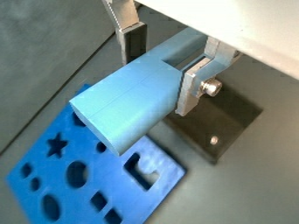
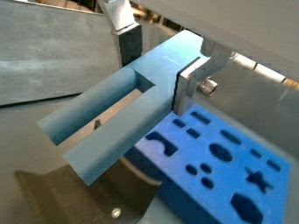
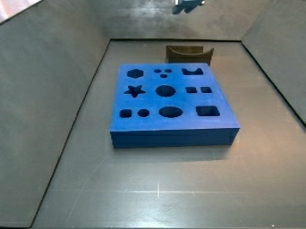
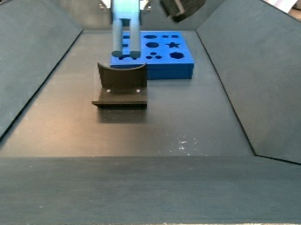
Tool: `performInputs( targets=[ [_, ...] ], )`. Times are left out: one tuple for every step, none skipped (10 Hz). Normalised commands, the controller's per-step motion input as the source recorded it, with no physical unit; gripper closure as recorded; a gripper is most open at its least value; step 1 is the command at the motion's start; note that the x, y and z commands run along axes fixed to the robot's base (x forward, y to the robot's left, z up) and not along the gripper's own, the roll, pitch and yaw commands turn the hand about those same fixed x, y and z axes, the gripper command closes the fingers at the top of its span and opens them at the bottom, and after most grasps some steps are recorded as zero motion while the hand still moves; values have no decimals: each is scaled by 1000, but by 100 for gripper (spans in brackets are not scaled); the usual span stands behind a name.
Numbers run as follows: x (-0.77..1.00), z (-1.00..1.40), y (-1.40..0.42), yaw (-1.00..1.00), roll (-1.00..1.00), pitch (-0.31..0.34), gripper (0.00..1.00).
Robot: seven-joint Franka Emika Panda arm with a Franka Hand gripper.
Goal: Pick up the square-circle object. Move up. Rotate the square-circle object. Place the square-circle object on the fixture. Regrasp the square-circle object. Move to above the board. Insert the square-circle object.
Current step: Place the square-circle object on the fixture.
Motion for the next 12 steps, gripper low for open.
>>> performInputs(
  targets=[
    [237,-18,46,-144,-585,87,100],
    [152,-17,47,-131,-357,66,100],
    [86,-9,30,-117,-243,52,100],
    [122,-1000,132,-115,-1000,184,100],
    [123,-1000,133,-115,-1000,175,100],
    [144,-1000,139,-153,-1000,198,100],
    [162,-1000,134,-176,-918,204,100],
    [182,-1000,135,-195,-702,159,100],
    [188,-1000,139,-206,-592,134,100],
    [201,-1000,144,-207,-323,81,100],
    [204,-1000,139,-202,-245,61,100],
    [173,-803,113,-179,-171,4,100]
  ],
)
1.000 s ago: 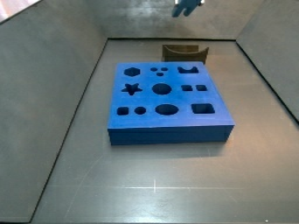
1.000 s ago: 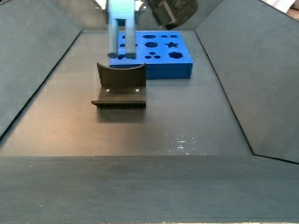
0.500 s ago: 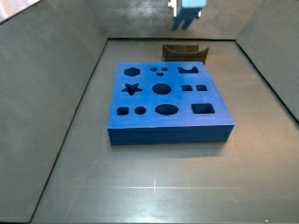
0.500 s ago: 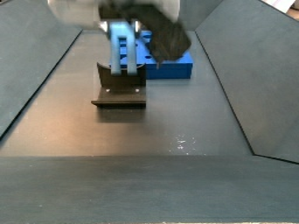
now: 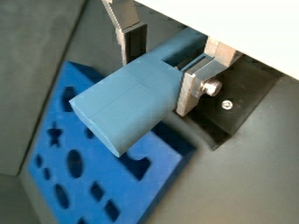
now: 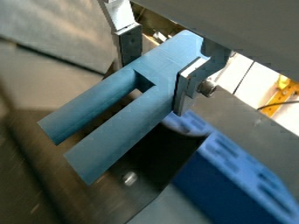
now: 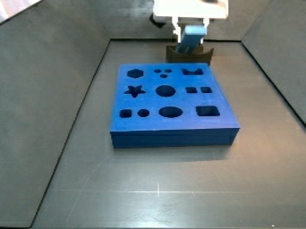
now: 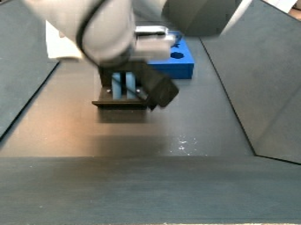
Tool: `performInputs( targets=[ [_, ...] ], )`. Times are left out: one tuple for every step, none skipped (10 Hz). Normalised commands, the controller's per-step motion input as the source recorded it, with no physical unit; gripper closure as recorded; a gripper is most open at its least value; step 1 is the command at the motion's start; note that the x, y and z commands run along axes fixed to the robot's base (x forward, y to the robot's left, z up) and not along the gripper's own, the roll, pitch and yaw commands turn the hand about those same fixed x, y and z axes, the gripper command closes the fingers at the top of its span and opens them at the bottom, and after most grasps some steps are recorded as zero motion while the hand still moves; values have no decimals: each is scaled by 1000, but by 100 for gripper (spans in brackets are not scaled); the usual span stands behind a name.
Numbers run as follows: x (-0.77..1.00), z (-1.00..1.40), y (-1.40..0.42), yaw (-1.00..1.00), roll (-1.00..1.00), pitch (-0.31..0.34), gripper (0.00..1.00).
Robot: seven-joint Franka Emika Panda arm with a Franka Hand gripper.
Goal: Pick up the square-circle object. Move up. Rotate the square-circle object. Place the square-circle object on the fixture. Regrasp the square-circle object. Move to above the board. Insert the square-circle object.
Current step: Place the square-circle object on the fixture, then regrasp the square-circle object.
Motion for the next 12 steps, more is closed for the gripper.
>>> performInputs(
  targets=[
    [149,-671,100,-166,-162,-11,100],
    [111,-494,137,-128,-107,-37,100],
    [102,-479,145,-120,-103,-44,100],
    [102,-479,145,-120,-103,-44,100],
    [93,-470,165,-111,-99,-52,100],
    [98,-457,165,-110,-101,-54,100],
    [0,0,0,0,0,0,0],
    [0,1000,0,62,-7,-9,0],
    [-6,1000,3,65,0,-6,0],
    [-27,1000,6,61,13,8,0],
    [-40,1000,3,50,30,28,0],
    [-46,1000,6,42,35,51,0]
  ],
)
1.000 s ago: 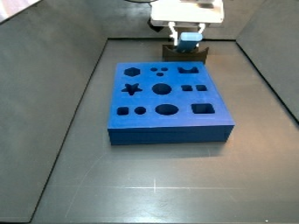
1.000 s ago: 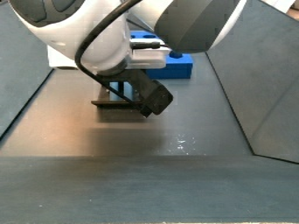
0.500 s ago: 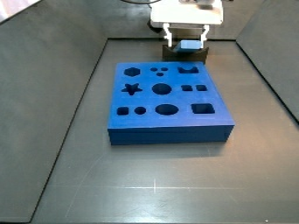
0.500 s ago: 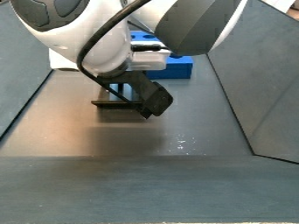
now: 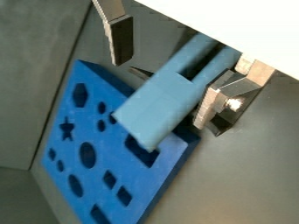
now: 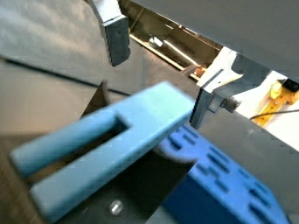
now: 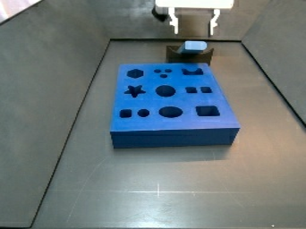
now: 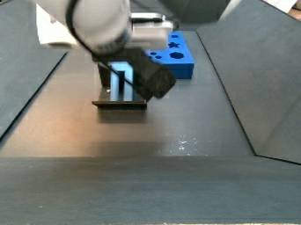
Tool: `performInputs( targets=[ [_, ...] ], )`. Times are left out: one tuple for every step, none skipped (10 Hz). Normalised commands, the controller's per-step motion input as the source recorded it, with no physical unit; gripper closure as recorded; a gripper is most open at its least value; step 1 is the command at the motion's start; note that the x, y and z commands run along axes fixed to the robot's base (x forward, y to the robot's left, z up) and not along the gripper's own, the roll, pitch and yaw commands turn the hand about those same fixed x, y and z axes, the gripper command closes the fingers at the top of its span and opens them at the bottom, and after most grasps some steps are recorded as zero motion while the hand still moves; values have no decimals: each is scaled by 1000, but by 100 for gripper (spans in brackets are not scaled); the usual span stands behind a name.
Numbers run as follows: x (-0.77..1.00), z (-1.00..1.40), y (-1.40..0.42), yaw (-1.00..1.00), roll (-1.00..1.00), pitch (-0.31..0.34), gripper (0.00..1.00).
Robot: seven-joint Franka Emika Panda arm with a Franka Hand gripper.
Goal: Pick up the square-circle object. Move up. Rotate the square-circle object. Place the square-circle object on the fixture. Regrasp the square-circle object. Move to above the board. Insert the square-circle object.
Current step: Regrasp the square-circle object.
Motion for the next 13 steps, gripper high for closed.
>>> performInputs(
  targets=[
    [-45,978,8,33,35,65,0],
    [-37,684,10,12,32,83,0],
    [-35,562,10,4,27,86,0],
    [-33,313,13,-18,21,76,0],
    [-1000,0,0,79,58,37,0],
    [-1000,-39,-3,59,36,-6,0],
    [-1000,-19,-2,34,48,-23,0],
    [-1000,-5,-6,10,74,-36,0],
    [-1000,-9,-7,3,85,-47,0],
    [-1000,0,-8,3,97,-64,0],
    [-1000,8,-10,4,101,-81,0],
    [-1000,11,-11,11,104,-87,0],
    [-986,14,-10,15,107,-90,0]
  ],
)
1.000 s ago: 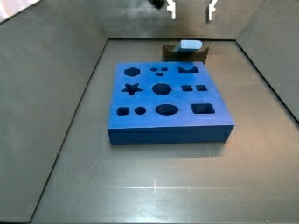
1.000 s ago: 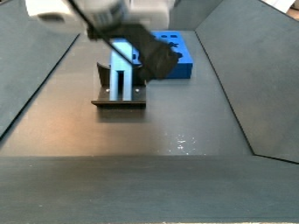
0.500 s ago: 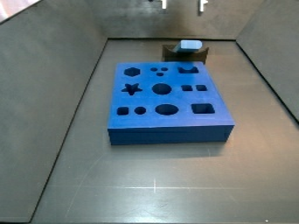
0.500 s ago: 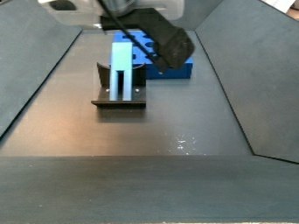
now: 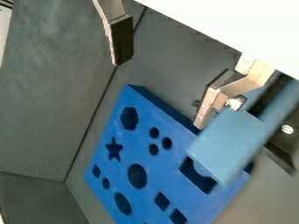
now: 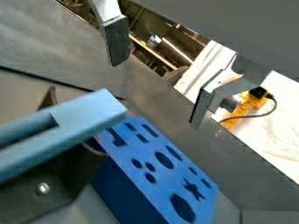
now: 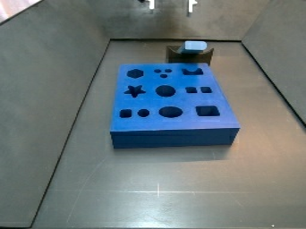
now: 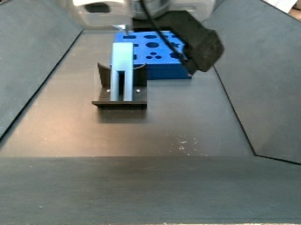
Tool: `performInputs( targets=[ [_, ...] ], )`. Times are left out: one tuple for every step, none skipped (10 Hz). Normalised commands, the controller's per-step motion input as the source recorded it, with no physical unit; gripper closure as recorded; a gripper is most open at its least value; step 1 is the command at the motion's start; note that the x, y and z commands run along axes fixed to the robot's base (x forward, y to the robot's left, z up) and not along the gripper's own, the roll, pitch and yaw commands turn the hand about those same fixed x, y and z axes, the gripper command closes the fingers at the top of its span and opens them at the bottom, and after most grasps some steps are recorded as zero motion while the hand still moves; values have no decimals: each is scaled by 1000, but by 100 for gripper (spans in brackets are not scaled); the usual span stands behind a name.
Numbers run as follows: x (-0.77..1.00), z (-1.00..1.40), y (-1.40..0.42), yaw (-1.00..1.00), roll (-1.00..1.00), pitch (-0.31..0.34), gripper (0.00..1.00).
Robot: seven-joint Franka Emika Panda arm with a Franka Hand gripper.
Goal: Pick up the square-circle object. Move up. Rotate the square-circle object. Place the square-circle object on the fixture. Regrasp the square-circle object. Move to above the board. Insert the square-circle object.
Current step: Regrasp the square-circle object.
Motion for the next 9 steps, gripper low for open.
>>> performInputs(
  targets=[
    [-825,16,-11,26,118,-95,0],
    [-635,-900,-1000,-941,1000,-18,0],
    [-494,-851,-1000,-940,1000,-27,0],
    [-373,-708,-951,-942,1000,-45,0],
    [-104,-247,-661,-950,1000,-92,0],
    [-28,-91,-526,-952,1000,-109,0],
    [-24,-10,-233,-947,1000,-137,0],
    [-36,-19,-58,-952,1000,-160,0],
    [-32,-5,-28,-963,1000,-189,0]
  ],
)
